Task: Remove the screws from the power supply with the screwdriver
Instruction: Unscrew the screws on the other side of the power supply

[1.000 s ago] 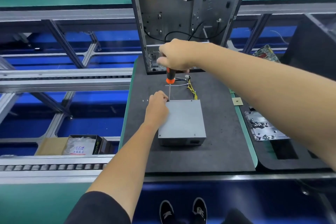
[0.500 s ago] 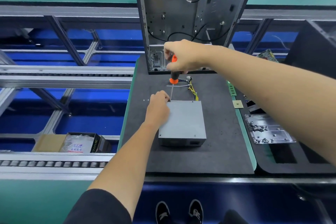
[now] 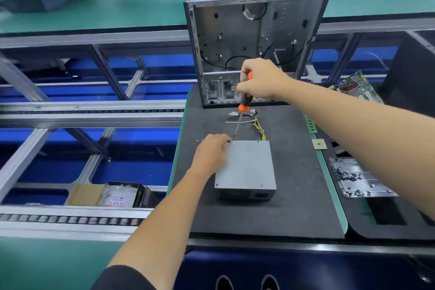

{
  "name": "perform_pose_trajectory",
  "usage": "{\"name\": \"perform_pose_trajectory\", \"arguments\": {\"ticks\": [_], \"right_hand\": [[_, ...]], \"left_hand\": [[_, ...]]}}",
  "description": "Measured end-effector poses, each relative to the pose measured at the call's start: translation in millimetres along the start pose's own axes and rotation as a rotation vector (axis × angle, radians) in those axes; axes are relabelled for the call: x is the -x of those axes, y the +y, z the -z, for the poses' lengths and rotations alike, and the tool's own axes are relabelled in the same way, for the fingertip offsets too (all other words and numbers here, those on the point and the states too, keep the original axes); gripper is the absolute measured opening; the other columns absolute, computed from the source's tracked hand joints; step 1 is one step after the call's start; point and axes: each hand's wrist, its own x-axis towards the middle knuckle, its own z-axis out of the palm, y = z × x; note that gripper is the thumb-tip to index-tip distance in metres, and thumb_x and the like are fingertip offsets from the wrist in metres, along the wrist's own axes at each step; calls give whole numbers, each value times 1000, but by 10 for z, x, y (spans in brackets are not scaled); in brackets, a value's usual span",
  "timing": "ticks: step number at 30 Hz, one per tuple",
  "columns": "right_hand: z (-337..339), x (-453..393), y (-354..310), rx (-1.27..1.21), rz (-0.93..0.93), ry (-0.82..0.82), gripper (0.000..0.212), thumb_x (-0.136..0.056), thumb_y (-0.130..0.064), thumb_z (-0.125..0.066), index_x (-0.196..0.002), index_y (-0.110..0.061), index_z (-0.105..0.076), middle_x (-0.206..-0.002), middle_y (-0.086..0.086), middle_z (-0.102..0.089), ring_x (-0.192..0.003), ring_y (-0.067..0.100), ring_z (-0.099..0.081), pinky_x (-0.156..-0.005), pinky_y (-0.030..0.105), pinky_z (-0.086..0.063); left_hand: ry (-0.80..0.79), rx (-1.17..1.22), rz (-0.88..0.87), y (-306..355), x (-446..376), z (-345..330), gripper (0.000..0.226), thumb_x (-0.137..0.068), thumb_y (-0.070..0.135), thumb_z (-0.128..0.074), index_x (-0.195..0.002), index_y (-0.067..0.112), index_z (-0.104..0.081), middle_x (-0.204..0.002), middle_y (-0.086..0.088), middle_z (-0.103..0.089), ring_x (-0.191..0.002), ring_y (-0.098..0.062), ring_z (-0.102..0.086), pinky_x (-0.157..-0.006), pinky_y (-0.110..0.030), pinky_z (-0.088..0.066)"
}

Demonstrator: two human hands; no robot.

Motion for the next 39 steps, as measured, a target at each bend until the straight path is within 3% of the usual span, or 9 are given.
{"name": "perform_pose_trajectory", "arguments": {"ticks": [5,10,18,25,29,33,36,39], "right_hand": [[-31,49,22,21,26,-46,9,-76,-17,-63,-82,-14,-58,-80,-1,-60,-70,16,-50,-58,26,-41],[-22,76,10,18,48,-61,12,-75,-16,-63,-85,-10,-60,-79,-3,-57,-67,14,-48,-60,29,-42],[-27,117,44,58,73,-76,14,-76,-17,-64,-87,-9,-62,-90,4,-63,-75,19,-53,-57,26,-42],[-3,133,-8,159,85,-199,14,-77,-24,-63,-86,-13,-61,-82,1,-62,-67,20,-58,-57,29,-45],[31,134,-7,200,130,-185,13,-77,-26,-64,-83,-16,-60,-79,-1,-58,-76,22,-57,-50,26,-33],[63,117,46,203,149,-173,12,-76,-26,-64,-81,-16,-60,-91,4,-63,-85,25,-57,-55,27,-39],[86,107,86,192,155,-168,12,-76,-25,-65,-80,-16,-59,-92,4,-65,-84,25,-59,-63,30,-46],[85,97,89,164,160,-155,12,-75,-25,-65,-80,-16,-59,-81,0,-59,-76,22,-55,-54,27,-38]], "left_hand": [[36,-95,-130,-17,79,39,21,-87,9,-50,-92,8,-70,-106,-3,-71,-112,-21,-58,-84,-39,-52],[37,-40,-81,-1,78,50,30,-87,12,-50,-110,18,-69,-112,3,-69,-109,-19,-57,-88,-34,-50],[83,-76,-99,17,122,-7,32,-88,11,-51,-115,14,-68,-119,3,-67,-114,-18,-56,-91,-35,-49],[101,-37,-59,53,96,-11,22,-86,8,-52,-100,10,-69,-100,1,-70,-99,-20,-58,-84,-33,-49],[65,139,104,48,9,40,13,-87,13,-57,-88,17,-69,-78,10,-63,-78,-10,-55,-74,-25,-47],[32,321,213,49,-77,48,9,-86,17,-65,-85,26,-68,-84,13,-66,-80,0,-58,-69,-6,-40],[-7,346,266,49,-175,58,7,-83,19,-70,-81,25,-71,-78,17,-66,-76,3,-58,-72,-13,-41],[-28,376,326,46,-266,72,12,-81,17,-72,-73,27,-72,-73,19,-67,-74,3,-59,-74,-16,-43]]}}
